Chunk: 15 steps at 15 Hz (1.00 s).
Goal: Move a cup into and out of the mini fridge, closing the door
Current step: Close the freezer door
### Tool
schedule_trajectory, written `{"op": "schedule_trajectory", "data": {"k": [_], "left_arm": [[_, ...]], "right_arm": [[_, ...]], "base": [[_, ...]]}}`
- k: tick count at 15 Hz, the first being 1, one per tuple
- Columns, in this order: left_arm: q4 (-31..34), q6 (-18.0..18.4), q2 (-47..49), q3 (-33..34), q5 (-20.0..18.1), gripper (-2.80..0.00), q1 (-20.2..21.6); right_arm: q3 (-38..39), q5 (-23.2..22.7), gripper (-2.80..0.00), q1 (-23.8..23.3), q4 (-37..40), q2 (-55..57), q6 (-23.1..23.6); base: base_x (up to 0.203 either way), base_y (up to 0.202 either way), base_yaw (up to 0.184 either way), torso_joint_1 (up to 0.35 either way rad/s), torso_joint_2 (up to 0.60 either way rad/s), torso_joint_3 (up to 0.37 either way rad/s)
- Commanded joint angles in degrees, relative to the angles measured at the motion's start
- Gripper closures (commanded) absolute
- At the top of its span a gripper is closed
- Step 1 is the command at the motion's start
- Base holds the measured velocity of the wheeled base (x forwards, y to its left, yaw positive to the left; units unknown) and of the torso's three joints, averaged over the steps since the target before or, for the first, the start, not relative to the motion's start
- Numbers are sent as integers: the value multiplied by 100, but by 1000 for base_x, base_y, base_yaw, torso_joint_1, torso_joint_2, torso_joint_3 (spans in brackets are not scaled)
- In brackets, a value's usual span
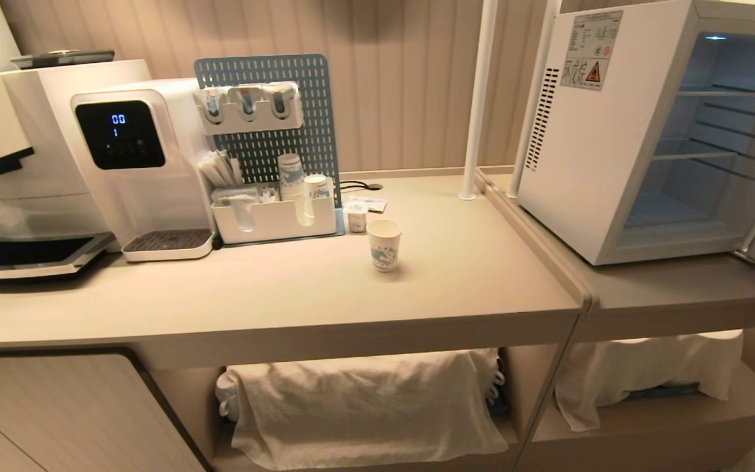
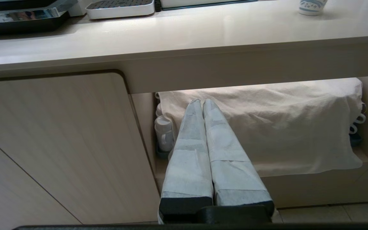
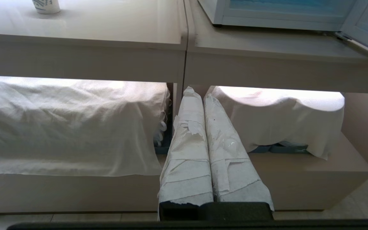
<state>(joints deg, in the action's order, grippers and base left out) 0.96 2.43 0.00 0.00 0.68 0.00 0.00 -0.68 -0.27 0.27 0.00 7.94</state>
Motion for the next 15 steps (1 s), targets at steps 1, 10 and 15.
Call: {"op": "schedule_trajectory", "data": {"k": [1,10,15], "left_arm": [[1,4,9,0,3,0,0],[1,4,9,0,3,0,0],[1,-5,9,0,3,0,0]], "right_arm": [[105,-1,0,0,0,9,6],[105,-2,0,0,0,9,15],[105,-2,0,0,0,9,7]], "base": [[0,-192,0,2,7,4],[0,-194,1,3,4,1],[0,-195,1,2,4,2]]}}
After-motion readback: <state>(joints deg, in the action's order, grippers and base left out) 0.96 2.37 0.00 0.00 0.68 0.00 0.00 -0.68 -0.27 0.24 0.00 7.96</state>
